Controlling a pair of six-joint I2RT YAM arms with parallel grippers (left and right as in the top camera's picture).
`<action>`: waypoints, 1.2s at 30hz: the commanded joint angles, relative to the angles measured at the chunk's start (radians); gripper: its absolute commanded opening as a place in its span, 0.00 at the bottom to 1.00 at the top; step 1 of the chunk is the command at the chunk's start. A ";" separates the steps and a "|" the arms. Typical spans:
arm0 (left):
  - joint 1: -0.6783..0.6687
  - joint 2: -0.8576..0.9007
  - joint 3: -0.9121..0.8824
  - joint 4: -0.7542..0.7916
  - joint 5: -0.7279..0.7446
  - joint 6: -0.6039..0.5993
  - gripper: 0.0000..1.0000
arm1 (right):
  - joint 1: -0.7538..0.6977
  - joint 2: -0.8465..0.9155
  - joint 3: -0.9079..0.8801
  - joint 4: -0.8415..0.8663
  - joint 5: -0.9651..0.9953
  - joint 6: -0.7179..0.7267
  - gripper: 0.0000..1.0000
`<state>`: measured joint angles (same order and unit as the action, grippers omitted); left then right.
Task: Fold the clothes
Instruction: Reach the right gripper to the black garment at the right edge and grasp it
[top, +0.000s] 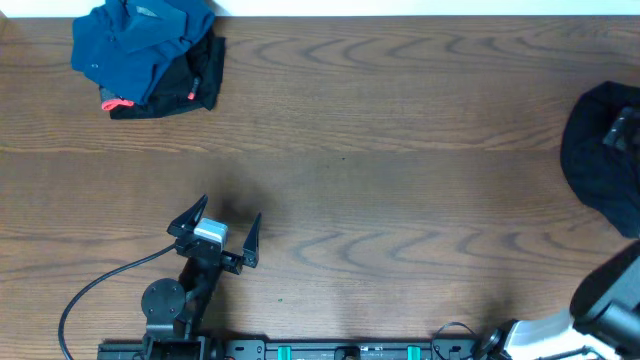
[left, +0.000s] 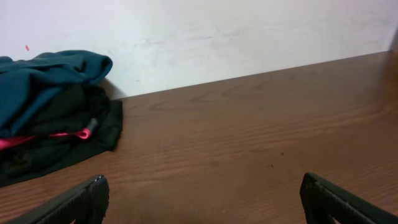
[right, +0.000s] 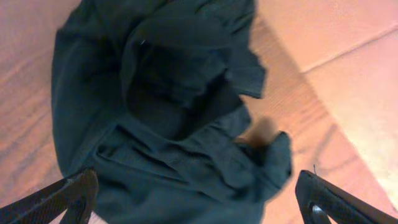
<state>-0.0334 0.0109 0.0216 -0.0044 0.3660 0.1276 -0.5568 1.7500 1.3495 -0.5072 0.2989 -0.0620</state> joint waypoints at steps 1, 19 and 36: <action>0.004 -0.006 -0.018 -0.037 0.006 -0.008 0.98 | 0.008 0.061 0.018 0.033 -0.022 -0.085 0.99; 0.004 -0.006 -0.018 -0.037 0.006 -0.008 0.98 | 0.006 0.302 0.018 0.255 -0.038 -0.239 0.85; 0.004 -0.006 -0.018 -0.037 0.006 -0.008 0.98 | -0.012 0.307 0.026 0.272 -0.038 -0.219 0.03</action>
<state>-0.0338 0.0109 0.0216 -0.0044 0.3660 0.1272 -0.5629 2.0766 1.3514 -0.2306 0.2569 -0.2996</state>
